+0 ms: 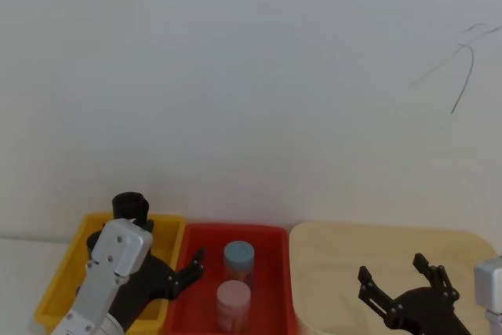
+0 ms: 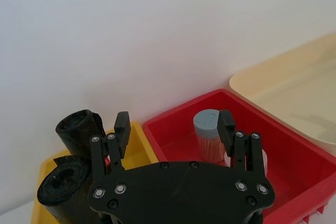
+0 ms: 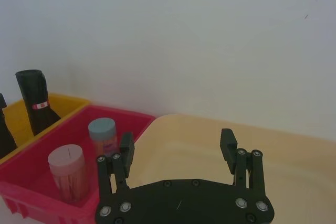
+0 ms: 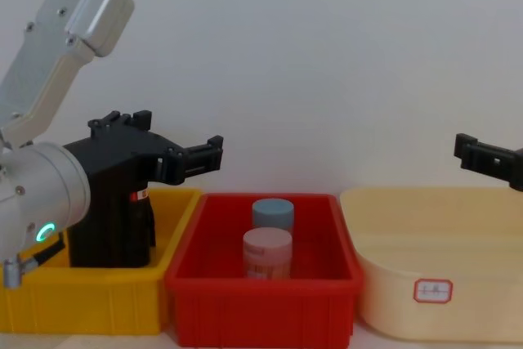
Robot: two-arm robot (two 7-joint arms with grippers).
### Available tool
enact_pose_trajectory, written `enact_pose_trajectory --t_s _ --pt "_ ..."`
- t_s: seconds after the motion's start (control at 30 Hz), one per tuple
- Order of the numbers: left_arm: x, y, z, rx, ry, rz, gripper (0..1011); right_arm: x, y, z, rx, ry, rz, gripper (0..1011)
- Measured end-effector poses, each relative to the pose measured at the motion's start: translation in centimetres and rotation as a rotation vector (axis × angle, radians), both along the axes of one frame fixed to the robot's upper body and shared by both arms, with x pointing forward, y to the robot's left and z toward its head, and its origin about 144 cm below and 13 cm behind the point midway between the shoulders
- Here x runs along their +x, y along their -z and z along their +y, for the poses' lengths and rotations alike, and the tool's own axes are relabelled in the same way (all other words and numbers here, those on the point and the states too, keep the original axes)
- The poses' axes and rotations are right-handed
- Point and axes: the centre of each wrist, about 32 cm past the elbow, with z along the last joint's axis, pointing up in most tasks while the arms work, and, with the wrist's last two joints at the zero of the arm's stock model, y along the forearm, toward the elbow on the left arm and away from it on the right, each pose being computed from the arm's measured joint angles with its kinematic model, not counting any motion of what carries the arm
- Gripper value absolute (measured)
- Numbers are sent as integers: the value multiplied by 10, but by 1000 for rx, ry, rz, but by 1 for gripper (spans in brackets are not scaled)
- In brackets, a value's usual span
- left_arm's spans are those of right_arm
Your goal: Pick up the garbage bag with the one hand and transfer it to the other hand.
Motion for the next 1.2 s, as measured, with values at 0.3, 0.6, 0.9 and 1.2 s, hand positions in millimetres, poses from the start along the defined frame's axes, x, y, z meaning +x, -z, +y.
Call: enact_pose_trajectory --t_s 0.3,0.6,0.9,1.2 --pt "0 0 0 0 0 0 1001 0 0 0 0 0 0 999" --pt "-1 -3 0 1 4 -2 1002 2 -1 0 -2 -6 1 1000" --pt "-6 -27 4 -4 8 29 1002 17 -15 0 27 -72 31 1000" --pt "-14 -62 25 -6 -10 98 1002 40 -41 11 70 -143 80 1000"
